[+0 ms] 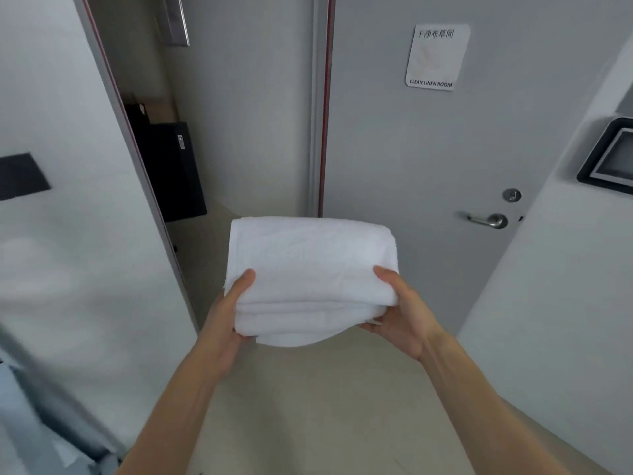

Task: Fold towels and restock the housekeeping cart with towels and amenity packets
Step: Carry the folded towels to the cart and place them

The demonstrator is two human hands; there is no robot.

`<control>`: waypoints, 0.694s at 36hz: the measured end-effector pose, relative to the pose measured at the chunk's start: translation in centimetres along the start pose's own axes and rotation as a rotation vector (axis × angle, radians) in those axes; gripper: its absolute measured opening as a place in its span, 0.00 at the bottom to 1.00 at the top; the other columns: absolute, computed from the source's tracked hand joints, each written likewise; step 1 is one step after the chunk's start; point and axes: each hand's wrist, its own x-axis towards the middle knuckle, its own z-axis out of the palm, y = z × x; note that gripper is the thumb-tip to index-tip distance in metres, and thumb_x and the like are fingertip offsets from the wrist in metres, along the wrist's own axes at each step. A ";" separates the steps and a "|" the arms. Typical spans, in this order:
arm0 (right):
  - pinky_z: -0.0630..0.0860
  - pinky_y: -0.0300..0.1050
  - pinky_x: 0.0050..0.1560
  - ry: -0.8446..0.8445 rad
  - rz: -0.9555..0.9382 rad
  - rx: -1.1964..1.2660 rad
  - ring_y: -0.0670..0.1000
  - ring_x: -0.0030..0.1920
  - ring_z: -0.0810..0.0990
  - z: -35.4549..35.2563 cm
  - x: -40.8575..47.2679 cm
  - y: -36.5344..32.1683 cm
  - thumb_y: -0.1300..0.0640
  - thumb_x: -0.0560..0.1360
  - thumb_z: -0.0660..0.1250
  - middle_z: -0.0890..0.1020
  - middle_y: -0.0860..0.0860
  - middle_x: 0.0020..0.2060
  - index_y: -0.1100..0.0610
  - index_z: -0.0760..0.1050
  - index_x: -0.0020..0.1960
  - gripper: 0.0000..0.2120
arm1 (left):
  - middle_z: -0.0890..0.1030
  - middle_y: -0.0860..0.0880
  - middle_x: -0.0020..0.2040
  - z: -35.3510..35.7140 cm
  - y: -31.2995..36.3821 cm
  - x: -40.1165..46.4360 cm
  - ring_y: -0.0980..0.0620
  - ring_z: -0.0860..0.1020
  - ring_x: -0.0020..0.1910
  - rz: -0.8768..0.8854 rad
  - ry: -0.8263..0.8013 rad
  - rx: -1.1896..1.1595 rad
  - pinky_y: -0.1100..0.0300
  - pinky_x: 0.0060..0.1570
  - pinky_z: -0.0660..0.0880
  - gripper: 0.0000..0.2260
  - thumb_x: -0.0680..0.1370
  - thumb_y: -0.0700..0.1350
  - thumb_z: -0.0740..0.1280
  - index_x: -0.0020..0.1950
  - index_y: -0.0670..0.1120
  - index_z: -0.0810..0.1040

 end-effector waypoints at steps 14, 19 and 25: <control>0.80 0.51 0.51 -0.084 0.061 0.002 0.54 0.57 0.84 -5.9 24.7 -7.7 0.39 0.68 0.74 0.84 0.50 0.59 0.47 0.74 0.66 0.29 | 0.85 0.50 0.59 5.3 1.9 22.6 0.49 0.84 0.54 0.031 0.112 0.012 0.50 0.46 0.82 0.25 0.73 0.61 0.71 0.67 0.54 0.76; 0.79 0.55 0.58 -0.147 0.089 -0.020 0.56 0.60 0.82 -6.1 34.4 -11.9 0.40 0.70 0.73 0.84 0.50 0.59 0.47 0.74 0.67 0.28 | 0.84 0.51 0.60 6.7 4.2 30.0 0.50 0.84 0.55 0.063 0.154 0.012 0.52 0.44 0.83 0.23 0.75 0.61 0.69 0.67 0.54 0.77; 0.79 0.54 0.55 -0.203 0.140 -0.051 0.55 0.59 0.83 -4.6 44.6 -15.0 0.40 0.69 0.73 0.84 0.50 0.58 0.47 0.74 0.66 0.28 | 0.84 0.51 0.60 6.0 6.9 37.8 0.49 0.84 0.56 0.090 0.238 0.029 0.47 0.52 0.81 0.24 0.74 0.62 0.69 0.67 0.54 0.77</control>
